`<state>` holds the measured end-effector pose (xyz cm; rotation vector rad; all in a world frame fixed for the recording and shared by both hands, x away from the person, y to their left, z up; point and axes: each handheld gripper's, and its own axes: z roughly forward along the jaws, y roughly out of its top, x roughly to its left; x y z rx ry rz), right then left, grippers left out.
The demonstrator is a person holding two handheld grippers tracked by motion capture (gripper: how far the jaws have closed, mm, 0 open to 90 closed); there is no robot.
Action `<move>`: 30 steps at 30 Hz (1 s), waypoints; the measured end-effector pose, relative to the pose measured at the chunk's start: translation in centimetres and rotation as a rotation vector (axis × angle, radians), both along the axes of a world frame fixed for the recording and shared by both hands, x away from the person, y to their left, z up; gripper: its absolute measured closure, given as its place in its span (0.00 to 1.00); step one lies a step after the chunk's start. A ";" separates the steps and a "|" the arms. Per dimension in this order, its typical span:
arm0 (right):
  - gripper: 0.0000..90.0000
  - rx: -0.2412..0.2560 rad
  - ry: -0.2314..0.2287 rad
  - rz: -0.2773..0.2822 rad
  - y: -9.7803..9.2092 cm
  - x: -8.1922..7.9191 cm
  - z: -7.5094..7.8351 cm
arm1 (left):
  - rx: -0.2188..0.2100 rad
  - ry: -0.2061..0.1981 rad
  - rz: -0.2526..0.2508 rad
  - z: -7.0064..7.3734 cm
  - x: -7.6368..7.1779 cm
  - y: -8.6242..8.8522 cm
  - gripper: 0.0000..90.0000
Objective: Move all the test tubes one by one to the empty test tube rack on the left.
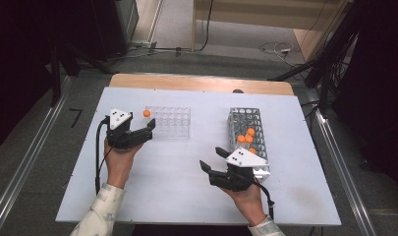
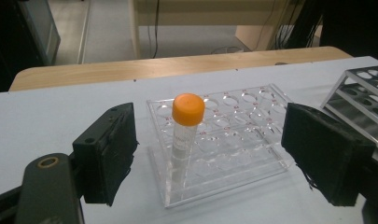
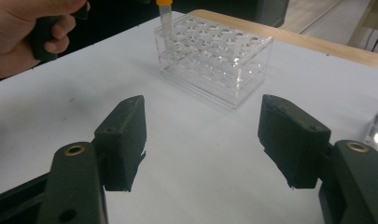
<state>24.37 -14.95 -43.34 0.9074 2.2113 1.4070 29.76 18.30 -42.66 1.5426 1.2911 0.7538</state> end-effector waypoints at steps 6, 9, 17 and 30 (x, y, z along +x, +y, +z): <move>0.34 0.004 -0.008 -0.037 -2.6 -1.1 0.0 | -0.018 -0.010 -0.016 0.0 -0.6 0.0 0.21; 0.34 0.007 -0.015 -0.052 -3.9 -1.7 0.1 | -0.016 -0.013 -0.017 0.0 -0.8 -0.1 0.20; 0.34 0.020 -0.044 -0.103 -6.9 -2.9 0.7 | -0.009 -0.001 -0.038 -0.4 -1.1 -0.4 0.20; 0.35 0.016 -0.020 -0.214 -9.3 -1.1 -1.1 | -0.016 -0.008 -0.054 -0.6 -1.7 -0.6 0.20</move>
